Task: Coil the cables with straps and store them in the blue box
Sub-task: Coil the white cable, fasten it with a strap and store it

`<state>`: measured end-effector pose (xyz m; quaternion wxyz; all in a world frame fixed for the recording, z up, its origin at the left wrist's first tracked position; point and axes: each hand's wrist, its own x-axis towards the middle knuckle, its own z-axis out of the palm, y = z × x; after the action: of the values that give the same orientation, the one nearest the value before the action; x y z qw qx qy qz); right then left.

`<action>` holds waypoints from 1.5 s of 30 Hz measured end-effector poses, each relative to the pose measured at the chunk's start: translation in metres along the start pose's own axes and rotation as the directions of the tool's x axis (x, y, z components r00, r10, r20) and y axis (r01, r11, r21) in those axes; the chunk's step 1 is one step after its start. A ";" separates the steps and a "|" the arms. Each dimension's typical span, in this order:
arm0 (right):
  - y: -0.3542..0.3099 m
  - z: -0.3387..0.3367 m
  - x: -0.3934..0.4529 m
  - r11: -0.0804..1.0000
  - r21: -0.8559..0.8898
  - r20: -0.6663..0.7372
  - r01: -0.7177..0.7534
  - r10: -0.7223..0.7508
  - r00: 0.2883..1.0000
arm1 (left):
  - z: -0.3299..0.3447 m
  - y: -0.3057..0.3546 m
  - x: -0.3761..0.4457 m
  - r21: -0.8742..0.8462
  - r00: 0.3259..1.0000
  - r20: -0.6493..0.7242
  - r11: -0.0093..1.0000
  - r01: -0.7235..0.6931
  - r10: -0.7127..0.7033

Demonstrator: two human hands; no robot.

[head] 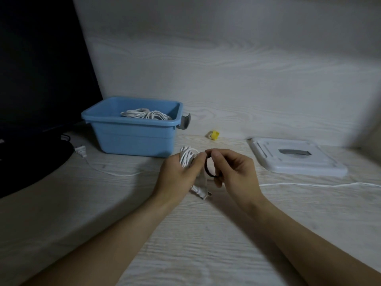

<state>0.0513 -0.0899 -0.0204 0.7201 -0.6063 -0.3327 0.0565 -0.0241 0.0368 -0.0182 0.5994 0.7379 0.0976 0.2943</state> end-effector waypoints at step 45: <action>-0.008 0.004 -0.002 0.979 -0.117 0.021 -0.167 0.170 0.985 | -0.001 0.007 0.008 -0.225 0.978 -0.135 0.966 0.126 -0.159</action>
<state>0.0450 -0.0899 -0.0136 0.6715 -0.6717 -0.2938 0.1075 -0.0199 0.0400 -0.0090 0.6863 0.6349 0.1635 0.3148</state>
